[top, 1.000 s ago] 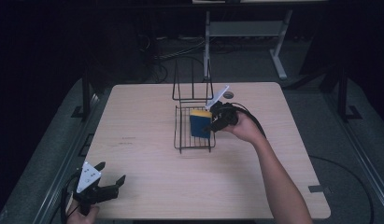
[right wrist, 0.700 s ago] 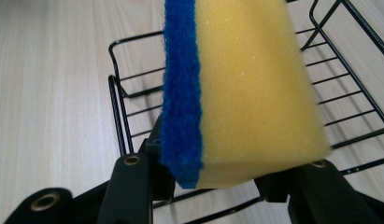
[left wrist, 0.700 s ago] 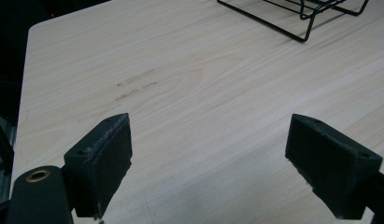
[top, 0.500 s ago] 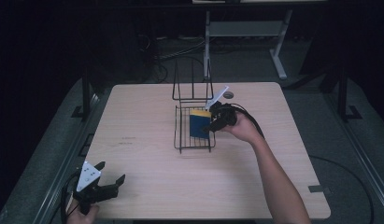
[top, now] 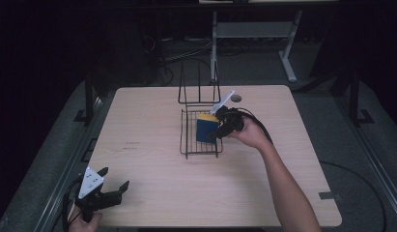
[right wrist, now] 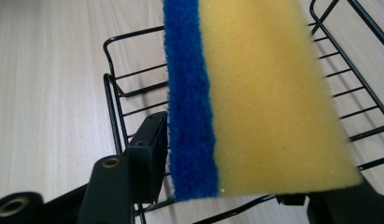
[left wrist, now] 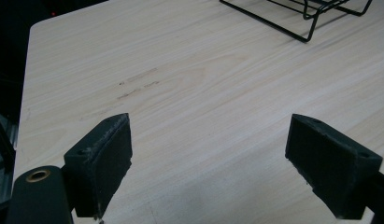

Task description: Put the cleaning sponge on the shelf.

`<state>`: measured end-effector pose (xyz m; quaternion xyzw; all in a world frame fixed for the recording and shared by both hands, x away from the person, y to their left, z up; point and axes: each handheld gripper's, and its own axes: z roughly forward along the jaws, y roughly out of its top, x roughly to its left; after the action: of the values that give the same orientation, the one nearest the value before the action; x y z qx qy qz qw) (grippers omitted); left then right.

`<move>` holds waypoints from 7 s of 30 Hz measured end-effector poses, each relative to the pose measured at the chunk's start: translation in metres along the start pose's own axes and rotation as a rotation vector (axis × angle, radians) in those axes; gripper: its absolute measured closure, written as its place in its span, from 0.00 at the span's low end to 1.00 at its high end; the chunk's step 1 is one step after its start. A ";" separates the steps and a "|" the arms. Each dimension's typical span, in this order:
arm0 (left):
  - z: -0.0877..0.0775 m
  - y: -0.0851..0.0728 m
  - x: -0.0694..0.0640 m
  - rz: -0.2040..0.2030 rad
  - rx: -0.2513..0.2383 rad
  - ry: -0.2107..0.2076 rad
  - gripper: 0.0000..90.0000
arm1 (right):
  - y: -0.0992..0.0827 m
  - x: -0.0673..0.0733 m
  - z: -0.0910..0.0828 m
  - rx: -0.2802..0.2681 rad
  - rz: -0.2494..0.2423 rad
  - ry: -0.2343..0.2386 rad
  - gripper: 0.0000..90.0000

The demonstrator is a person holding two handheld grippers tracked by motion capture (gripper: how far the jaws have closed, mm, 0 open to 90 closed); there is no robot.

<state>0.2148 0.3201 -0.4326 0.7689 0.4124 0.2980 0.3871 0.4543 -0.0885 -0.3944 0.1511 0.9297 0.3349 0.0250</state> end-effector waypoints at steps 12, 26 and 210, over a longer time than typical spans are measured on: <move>0.000 0.000 -0.001 0.004 0.003 -0.003 0.16 | -0.003 0.003 0.000 -0.003 0.013 -0.004 0.39; 0.000 0.000 -0.002 0.005 0.002 -0.005 0.16 | -0.005 0.010 -0.004 -0.019 0.018 -0.002 0.31; 0.003 0.001 -0.009 0.011 0.011 -0.008 0.16 | -0.177 0.118 -0.063 -0.036 0.172 -0.086 0.25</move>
<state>0.2130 0.3112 -0.4346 0.7743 0.4086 0.2949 0.3828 0.2858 -0.2208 -0.4508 0.2441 0.9053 0.3454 0.0389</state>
